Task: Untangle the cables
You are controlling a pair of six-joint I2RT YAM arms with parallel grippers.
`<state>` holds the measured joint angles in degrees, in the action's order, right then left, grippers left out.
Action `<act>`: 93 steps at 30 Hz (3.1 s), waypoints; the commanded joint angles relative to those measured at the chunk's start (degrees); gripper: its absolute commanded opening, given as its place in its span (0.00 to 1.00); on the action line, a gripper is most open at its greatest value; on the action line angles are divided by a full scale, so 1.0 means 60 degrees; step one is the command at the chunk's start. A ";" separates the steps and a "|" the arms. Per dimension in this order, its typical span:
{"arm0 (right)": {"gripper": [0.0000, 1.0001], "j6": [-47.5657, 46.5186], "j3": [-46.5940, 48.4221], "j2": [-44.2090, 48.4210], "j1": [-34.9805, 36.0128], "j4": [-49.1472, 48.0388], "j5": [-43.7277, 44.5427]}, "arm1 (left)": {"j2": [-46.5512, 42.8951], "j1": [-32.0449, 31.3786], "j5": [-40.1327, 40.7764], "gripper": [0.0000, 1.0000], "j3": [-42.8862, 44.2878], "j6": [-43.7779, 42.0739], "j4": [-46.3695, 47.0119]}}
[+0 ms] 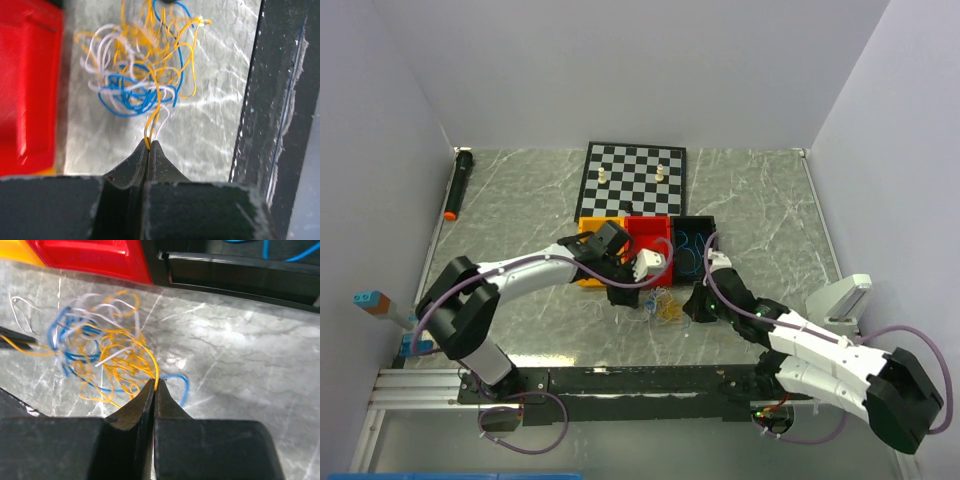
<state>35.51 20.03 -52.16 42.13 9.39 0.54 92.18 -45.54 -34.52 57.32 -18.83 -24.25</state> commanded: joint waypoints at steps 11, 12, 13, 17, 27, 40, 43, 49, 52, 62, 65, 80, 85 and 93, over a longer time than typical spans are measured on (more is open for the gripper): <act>0.00 0.1332 0.0836 0.0943 0.0054 0.3327 0.2502 | -0.2252 0.1275 0.0552 0.01 -0.0177 -0.1300 -0.2432; 0.00 0.1493 0.0952 0.1090 0.0054 0.3502 0.2605 | -0.2384 0.1305 0.0728 0.01 -0.0309 -0.1329 -0.2491; 0.00 0.1625 0.1084 0.1236 0.0054 0.3750 0.2795 | -0.2516 0.1364 0.1092 0.01 -0.0426 -0.1373 -0.2564; 0.00 0.1846 0.1918 0.1734 0.0054 0.4820 0.3571 | -0.3028 0.1714 0.2119 0.01 -0.1085 -0.1563 -0.2813; 0.00 0.1830 0.2770 0.2103 0.0024 0.5832 0.4232 | -0.4098 0.3136 0.2676 0.01 -0.2141 -0.2047 -0.3282; 0.00 0.1920 0.4131 0.3039 -0.0049 0.7605 0.6282 | -0.4788 0.5536 0.4552 0.01 -0.2873 -0.3613 -0.3562; 0.00 0.1831 0.4278 0.3010 -0.0064 0.7824 0.6385 | -0.4539 0.6313 0.4743 0.01 -0.2932 -0.3936 -0.3414; 0.00 0.1570 0.3928 0.3229 -0.0078 0.7432 0.5685 | -0.4231 0.7004 0.4364 0.01 -0.2772 -0.4303 -0.3662; 0.00 0.1129 0.3285 0.3230 -0.0078 0.6188 0.4222 | -0.4260 0.7004 0.3574 0.04 -0.2217 -0.4318 -0.4058; 0.00 -0.0116 0.3705 0.2674 0.0112 0.3010 0.0983 | -0.4289 0.4488 0.1654 0.45 0.0303 -0.2811 -0.4543; 0.00 -0.0293 0.4306 0.2337 0.0127 0.2348 -0.0013 | -0.4202 0.3666 0.0908 0.48 0.0787 -0.2268 -0.4411; 0.00 0.0381 0.1307 0.0917 0.0127 0.0105 -0.1364 | -0.2095 0.2025 -0.0632 0.59 0.0715 -0.0495 -0.2433; 0.00 0.0352 0.0881 0.0680 0.0156 0.0237 -0.1232 | -0.1200 0.1322 -0.0429 0.60 0.0818 -0.0553 -0.2053; 0.00 0.0073 0.0603 0.0915 0.0156 0.0764 -0.1144 | 0.0264 0.0544 -0.0822 0.61 0.1856 0.0075 -0.1789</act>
<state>36.73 24.67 -47.86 42.63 14.02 -6.87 89.52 -41.30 -35.66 63.59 -21.74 -37.71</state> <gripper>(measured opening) 0.010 0.604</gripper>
